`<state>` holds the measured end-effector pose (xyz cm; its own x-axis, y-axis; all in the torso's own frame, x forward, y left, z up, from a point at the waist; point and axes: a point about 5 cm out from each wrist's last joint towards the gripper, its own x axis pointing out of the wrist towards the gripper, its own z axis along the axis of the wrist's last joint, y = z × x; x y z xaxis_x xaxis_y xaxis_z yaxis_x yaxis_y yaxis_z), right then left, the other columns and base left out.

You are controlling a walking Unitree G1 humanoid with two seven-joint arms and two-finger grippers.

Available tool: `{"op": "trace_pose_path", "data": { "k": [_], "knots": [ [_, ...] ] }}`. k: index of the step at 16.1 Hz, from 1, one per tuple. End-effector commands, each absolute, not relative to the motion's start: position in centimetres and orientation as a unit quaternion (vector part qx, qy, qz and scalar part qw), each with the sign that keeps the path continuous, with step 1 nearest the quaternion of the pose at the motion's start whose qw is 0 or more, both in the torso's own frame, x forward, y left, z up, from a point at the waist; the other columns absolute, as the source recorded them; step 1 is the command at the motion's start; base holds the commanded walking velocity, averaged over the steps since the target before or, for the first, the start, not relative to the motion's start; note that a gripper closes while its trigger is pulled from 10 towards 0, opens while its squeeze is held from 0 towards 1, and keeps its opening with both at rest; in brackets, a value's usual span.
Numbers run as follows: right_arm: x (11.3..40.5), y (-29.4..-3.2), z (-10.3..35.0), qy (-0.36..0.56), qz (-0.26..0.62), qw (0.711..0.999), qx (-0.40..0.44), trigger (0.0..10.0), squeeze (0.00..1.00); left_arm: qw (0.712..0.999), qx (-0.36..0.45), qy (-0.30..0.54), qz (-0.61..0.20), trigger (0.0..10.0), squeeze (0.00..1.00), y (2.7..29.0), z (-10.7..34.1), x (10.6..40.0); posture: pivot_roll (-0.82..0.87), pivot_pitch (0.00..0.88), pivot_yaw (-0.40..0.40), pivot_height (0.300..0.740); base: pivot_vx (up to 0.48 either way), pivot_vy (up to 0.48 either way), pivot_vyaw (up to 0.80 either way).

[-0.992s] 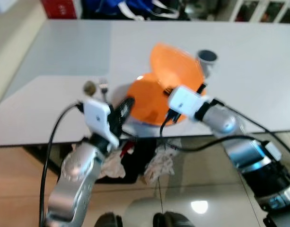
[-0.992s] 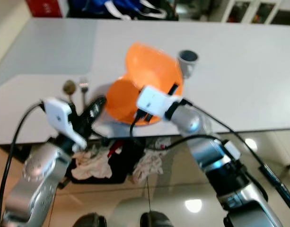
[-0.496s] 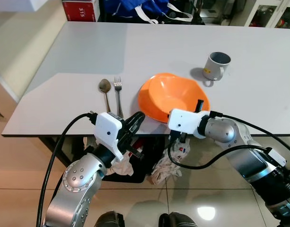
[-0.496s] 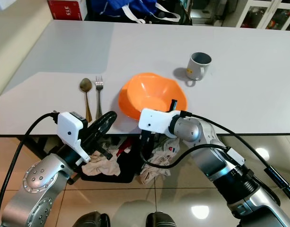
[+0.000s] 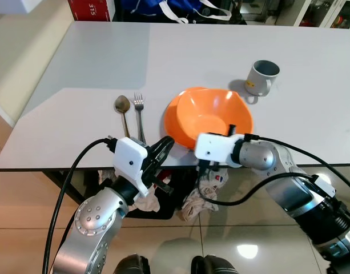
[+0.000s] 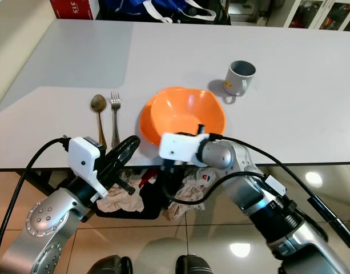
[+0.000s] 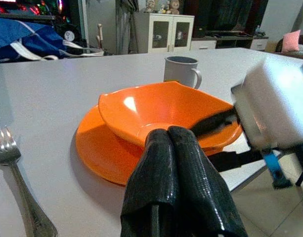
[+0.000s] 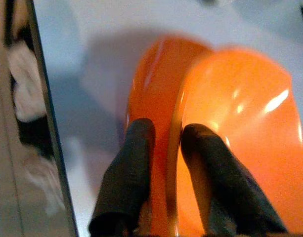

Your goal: Setting the table

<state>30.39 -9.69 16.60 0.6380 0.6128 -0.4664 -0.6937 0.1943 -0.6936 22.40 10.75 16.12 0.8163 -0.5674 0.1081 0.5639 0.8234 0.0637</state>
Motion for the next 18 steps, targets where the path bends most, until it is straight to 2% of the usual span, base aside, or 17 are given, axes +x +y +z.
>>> {"op": "trace_pose_path", "data": {
  "k": [1, 4, 5, 6, 8, 10, 12, 13, 14, 17, 18],
  "knots": [
    [30.1, -10.0, 17.3, 0.039, 0.431, 0.78, -0.451, 10.0, 1.0, 0.951, 0.021, -0.065, -0.302, 10.0, 0.0, 10.5, 16.5, 22.1, -0.09, 0.16, -0.014, 0.74, 0.0, 0.0, 0.0],
    [29.3, -10.3, 19.7, -0.002, 0.46, 0.816, -0.35, 10.0, 1.0, 0.953, 0.044, -0.071, -0.293, 10.0, 0.0, 10.7, 16.6, 22.4, -0.09, 0.156, -0.012, 0.74, 0.0, 0.0, 0.0],
    [28.9, -10.8, 20.6, -0.022, 0.47, 0.838, -0.277, 10.0, 0.6, 0.958, 0.052, -0.075, -0.271, 10.0, 0.0, 11.0, 16.6, 22.7, -0.09, 0.153, -0.008, 0.74, 0.0, 0.0, 0.0],
    [28.7, -11.1, 21.0, -0.03, 0.476, 0.846, -0.237, 10.0, 0.0, 0.962, 0.056, -0.076, -0.257, 10.0, 0.0, 11.2, 16.6, 23.0, -0.09, 0.152, -0.008, 0.74, 0.0, 0.0, 0.0],
    [28.1, -12.0, 22.3, -0.062, 0.493, 0.863, -0.088, 10.0, 0.0, 0.973, 0.073, -0.089, -0.202, 10.0, 0.0, 12.3, 16.8, 23.7, -0.1, 0.145, -0.002, 0.74, 0.0, 0.0, 0.0],
    [28.0, -12.3, 22.3, -0.088, 0.475, 0.874, 0.053, 10.0, 0.0, 0.979, -0.003, -0.118, -0.165, 10.0, 0.0, 14.0, 17.8, 23.9, -0.1, 0.134, 0.0, 0.74, 0.0, -0.127, 0.0],
    [27.9, -11.7, 21.8, -0.092, 0.478, 0.864, 0.13, 10.0, 0.0, 0.981, 0.008, -0.119, -0.155, 10.0, 0.0, 14.5, 17.6, 23.8, -0.1, 0.126, 0.001, 0.74, 0.0, -0.424, 0.0],
    [27.7, -11.2, 21.1, -0.088, 0.482, 0.854, 0.175, 10.0, 0.0, 0.978, -0.011, -0.127, -0.168, 10.0, 0.0, 14.3, 18.0, 23.6, -0.09, 0.116, 0.003, 0.74, 0.0, -0.424, 0.0],
    [27.7, -11.2, 21.1, -0.088, 0.482, 0.854, 0.175, 10.0, 0.0, 0.978, -0.011, -0.127, -0.168, 10.0, 0.0, 14.3, 18.0, 23.6, -0.09, 0.116, 0.003, 0.74, 0.0, -0.424, 0.0],
    [27.0, -11.1, 20.0, -0.092, 0.494, 0.803, 0.322, 10.0, 0.0, 0.957, -0.077, -0.171, -0.222, 10.0, 0.0, 13.7, 19.8, 23.3, -0.1, 0.091, 0.009, 0.74, 0.0, -0.425, 0.0],
    [27.1, -11.5, 19.9, -0.094, 0.487, 0.803, 0.329, 10.0, 0.0, 0.948, -0.089, -0.181, -0.248, 10.0, 0.0, 13.5, 20.4, 23.1, -0.1, 0.083, 0.012, 0.74, 0.0, -0.424, 0.0]
  ]
}}
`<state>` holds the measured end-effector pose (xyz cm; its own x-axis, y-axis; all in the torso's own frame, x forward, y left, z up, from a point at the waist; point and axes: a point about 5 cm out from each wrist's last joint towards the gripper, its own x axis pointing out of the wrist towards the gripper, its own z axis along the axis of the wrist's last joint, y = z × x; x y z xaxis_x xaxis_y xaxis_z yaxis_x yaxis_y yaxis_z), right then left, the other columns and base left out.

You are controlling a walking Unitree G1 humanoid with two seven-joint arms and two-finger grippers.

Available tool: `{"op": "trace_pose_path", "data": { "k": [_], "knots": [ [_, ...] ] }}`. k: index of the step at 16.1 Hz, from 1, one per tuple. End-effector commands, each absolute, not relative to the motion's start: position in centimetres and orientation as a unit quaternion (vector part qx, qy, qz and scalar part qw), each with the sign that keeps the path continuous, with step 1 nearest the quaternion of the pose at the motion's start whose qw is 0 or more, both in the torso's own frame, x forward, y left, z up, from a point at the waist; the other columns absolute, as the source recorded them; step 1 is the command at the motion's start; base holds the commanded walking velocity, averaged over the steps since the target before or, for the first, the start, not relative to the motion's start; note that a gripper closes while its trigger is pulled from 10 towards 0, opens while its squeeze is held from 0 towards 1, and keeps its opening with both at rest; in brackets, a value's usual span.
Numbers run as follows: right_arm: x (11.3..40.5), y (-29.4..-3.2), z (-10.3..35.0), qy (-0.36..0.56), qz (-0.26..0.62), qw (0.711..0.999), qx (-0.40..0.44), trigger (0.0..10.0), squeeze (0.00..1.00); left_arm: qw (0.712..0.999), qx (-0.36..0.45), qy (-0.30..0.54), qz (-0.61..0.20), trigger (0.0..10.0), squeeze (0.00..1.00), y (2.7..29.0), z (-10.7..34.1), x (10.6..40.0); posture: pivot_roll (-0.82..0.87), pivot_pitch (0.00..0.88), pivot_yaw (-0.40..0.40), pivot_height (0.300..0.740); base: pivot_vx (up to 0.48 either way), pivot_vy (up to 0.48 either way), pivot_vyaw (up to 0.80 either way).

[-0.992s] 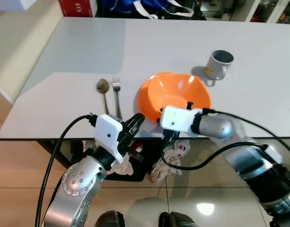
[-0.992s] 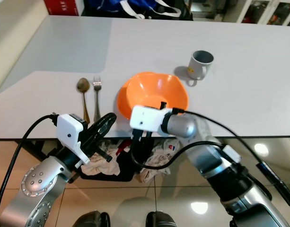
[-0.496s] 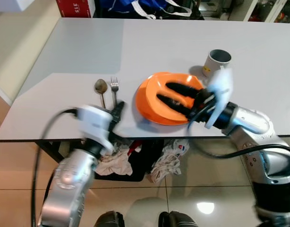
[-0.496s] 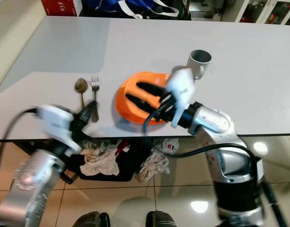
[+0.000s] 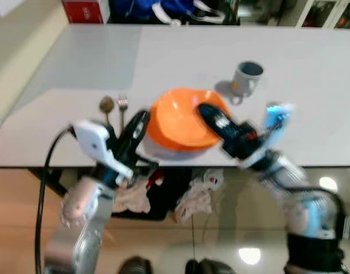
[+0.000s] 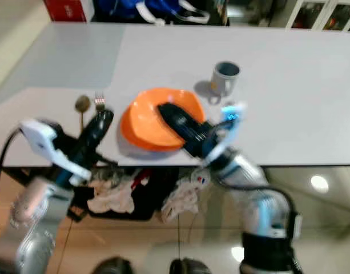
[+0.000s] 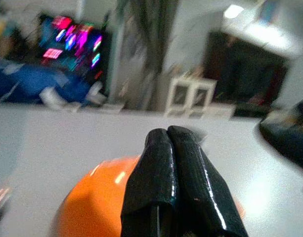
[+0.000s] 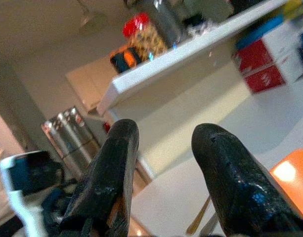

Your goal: Setting the table

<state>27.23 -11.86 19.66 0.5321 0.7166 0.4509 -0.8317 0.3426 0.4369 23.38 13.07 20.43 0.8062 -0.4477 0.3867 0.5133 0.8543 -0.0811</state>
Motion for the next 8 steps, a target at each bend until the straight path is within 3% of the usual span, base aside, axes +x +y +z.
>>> {"op": "trace_pose_path", "data": {
  "k": [1, 4, 8],
  "knots": [
    [27.3, -11.7, 19.8, -0.094, 0.479, 0.811, 0.321, 10.0, 0.0, 0.94, -0.103, -0.186, -0.268, 10.0, 0.0, 13.3, 20.9, 23.1, -0.1, 0.081, 0.017, 0.74, 0.0, -0.424, 0.0],
    [28.5, -12.8, 18.8, -0.083, 0.415, 0.848, 0.318, 10.0, 0.0, 0.924, -0.117, -0.185, -0.314, 10.0, 0.0, 12.3, 21.1, 22.8, -0.1, 0.08, 0.015, 0.74, 0.0, -0.424, 0.0],
    [30.0, -14.5, 17.0, -0.064, 0.32, 0.887, 0.325, 10.0, 0.0, 0.923, -0.128, -0.154, -0.328, 10.0, 0.0, 11.9, 19.6, 22.7, -0.1, 0.07, 0.008, 0.74, 0.0, -0.424, 0.0]
  ]
}}
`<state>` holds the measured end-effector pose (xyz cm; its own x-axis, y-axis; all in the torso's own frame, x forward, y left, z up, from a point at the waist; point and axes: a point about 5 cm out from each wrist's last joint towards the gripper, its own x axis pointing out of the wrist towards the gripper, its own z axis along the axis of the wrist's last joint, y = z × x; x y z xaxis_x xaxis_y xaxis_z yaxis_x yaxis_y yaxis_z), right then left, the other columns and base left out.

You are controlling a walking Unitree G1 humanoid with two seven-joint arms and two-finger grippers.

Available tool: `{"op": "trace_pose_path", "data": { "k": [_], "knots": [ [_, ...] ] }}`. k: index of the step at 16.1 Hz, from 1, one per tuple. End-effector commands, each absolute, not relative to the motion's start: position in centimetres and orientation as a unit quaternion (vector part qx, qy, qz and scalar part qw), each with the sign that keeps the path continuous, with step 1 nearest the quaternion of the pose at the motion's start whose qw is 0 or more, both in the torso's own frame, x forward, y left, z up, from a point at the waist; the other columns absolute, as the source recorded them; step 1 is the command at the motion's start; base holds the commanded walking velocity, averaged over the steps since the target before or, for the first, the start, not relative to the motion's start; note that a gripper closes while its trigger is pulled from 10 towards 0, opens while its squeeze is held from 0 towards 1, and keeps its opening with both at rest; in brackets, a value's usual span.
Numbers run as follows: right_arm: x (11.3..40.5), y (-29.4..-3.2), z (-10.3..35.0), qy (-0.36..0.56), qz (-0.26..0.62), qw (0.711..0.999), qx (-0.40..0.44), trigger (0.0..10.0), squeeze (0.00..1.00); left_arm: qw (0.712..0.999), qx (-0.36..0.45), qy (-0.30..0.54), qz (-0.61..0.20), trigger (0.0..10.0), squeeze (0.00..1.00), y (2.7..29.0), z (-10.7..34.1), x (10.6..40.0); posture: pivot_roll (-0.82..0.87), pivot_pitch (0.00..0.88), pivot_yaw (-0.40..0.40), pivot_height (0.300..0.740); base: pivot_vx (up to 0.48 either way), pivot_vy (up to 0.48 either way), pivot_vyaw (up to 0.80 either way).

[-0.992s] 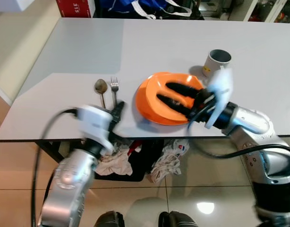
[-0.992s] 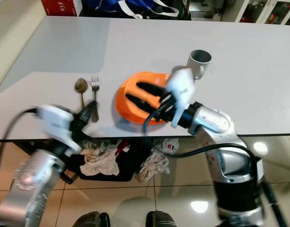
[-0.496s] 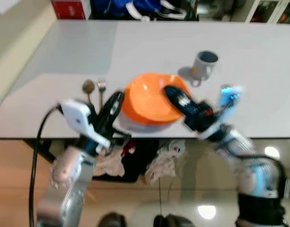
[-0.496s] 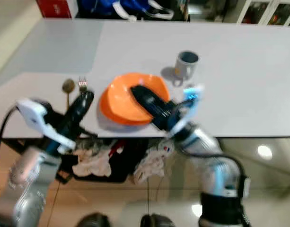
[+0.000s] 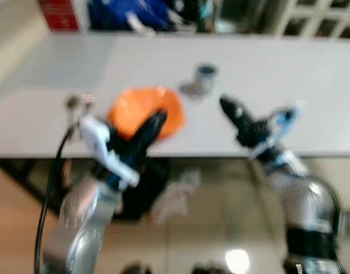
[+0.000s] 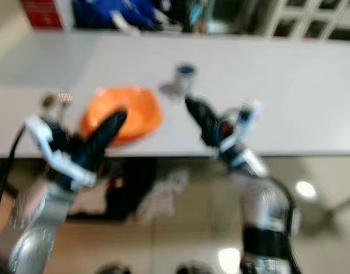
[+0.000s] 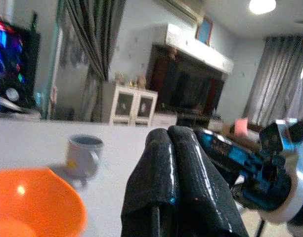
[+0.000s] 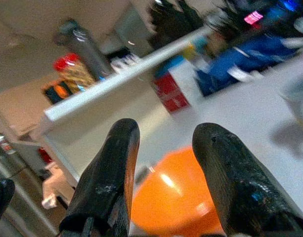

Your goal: Setting the table

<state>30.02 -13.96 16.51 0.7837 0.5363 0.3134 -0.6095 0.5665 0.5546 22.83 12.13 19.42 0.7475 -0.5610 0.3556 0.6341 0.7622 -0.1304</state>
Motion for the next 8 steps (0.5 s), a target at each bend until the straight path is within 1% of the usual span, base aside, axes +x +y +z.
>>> {"op": "trace_pose_path", "data": {
  "k": [1, 4, 5, 7, 8],
  "knots": [
    [30.7, -15.6, 16.4, -0.063, 0.272, 0.906, 0.319, 10.0, 0.0, 0.926, -0.122, -0.145, -0.327, 10.0, 0.0, 11.9, 19.1, 23.0, -0.1, 0.068, 0.004, 0.74, 0.0, -0.424, 0.0],
    [31.7, -18.3, 15.0, -0.051, 0.166, 0.942, 0.287, 10.0, 0.0, 0.929, -0.108, -0.12, -0.332, 10.0, 0.0, 11.5, 17.7, 23.2, -0.11, 0.067, 0.004, 0.74, 0.0, -0.425, 0.0],
    [31.7, -19.6, 13.5, -0.029, 0.115, 0.956, 0.268, 10.0, 0.0, 0.933, -0.091, -0.096, -0.335, 10.0, 0.0, 11.3, 16.4, 23.2, -0.11, 0.064, 0.003, 0.74, 0.0, -0.424, 0.0],
    [31.0, -21.4, 10.3, 0.02, 0.05, 0.971, 0.235, 10.0, 0.0, 0.939, -0.084, -0.056, -0.33, 10.0, 0.0, 11.1, 13.8, 23.2, -0.12, 0.064, 0.002, 0.74, 0.0, -0.424, 0.0],
    [30.7, -21.8, 9.2, 0.038, 0.035, 0.973, 0.224, 10.0, 0.0, 0.94, -0.083, -0.044, -0.328, 10.0, 0.0, 11.1, 13.1, 23.2, -0.12, 0.064, 0.001, 0.74, 0.0, -0.424, 0.0]
  ]
}}
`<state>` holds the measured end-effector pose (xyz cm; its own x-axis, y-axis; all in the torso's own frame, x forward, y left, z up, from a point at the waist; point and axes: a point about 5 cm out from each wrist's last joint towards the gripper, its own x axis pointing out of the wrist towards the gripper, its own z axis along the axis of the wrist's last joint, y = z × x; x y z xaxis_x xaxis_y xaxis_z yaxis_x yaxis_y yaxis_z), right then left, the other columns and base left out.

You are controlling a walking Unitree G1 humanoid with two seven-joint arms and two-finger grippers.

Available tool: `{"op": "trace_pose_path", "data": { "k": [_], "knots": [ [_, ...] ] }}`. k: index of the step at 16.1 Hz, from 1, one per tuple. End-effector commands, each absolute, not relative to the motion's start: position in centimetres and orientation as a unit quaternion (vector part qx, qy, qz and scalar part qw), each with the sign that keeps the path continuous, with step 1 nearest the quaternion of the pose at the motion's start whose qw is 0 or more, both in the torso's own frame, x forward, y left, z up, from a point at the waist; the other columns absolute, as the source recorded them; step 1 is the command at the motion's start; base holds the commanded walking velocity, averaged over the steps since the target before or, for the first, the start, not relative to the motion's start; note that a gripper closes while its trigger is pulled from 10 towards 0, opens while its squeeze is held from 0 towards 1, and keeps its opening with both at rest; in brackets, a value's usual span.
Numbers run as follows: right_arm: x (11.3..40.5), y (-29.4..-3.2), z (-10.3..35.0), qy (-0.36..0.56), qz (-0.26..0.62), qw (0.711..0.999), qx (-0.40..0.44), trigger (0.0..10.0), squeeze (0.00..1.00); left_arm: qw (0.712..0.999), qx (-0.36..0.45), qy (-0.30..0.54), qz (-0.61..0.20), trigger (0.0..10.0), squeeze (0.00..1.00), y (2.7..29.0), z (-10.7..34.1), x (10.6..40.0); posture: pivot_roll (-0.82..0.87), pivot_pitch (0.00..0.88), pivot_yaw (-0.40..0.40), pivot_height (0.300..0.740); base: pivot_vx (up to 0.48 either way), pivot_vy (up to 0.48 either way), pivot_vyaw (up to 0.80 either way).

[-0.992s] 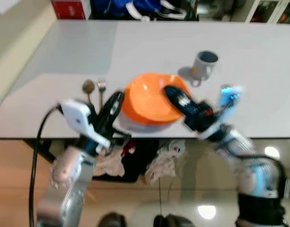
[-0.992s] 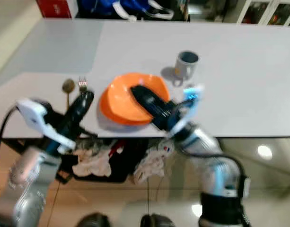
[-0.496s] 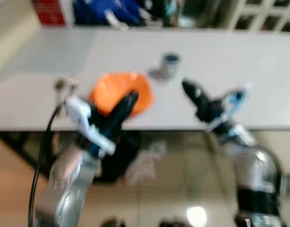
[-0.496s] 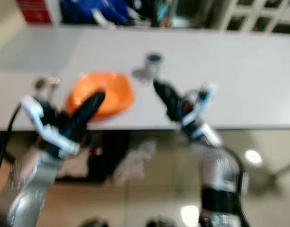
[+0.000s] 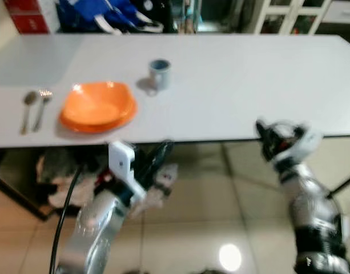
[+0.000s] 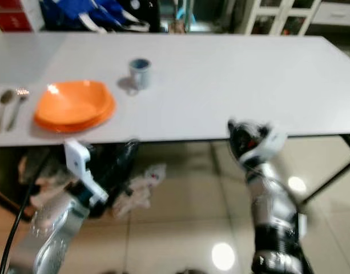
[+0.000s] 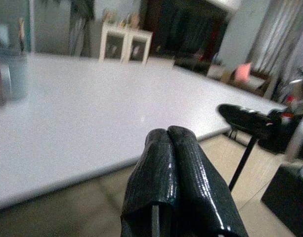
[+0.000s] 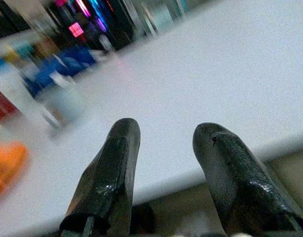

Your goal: Setting the table

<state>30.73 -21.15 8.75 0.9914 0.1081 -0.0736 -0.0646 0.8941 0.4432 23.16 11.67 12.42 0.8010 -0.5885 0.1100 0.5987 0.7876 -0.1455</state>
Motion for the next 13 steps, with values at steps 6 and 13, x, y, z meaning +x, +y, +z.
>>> {"op": "trace_pose_path", "data": {
  "k": [6, 13],
  "knots": [
    [24.1, -21.4, -3.5, 0.323, 0.026, 0.946, -0.01, 10.0, 0.0, 0.953, -0.085, 0.261, -0.127, 10.0, 0.0, 18.4, -3.2, 20.5, -0.14, 0.045, 0.012, 0.74, 0.0, -0.426, 0.0],
    [16.8, -22.8, -8.2, 0.481, 0.02, 0.872, -0.092, 10.0, 0.0, 0.885, -0.156, 0.42, 0.128, 10.0, 0.0, 25.6, -8.8, 10.9, -0.11, 0.072, 0.014, 0.74, 0.0, -0.433, 0.0]
  ]
}}
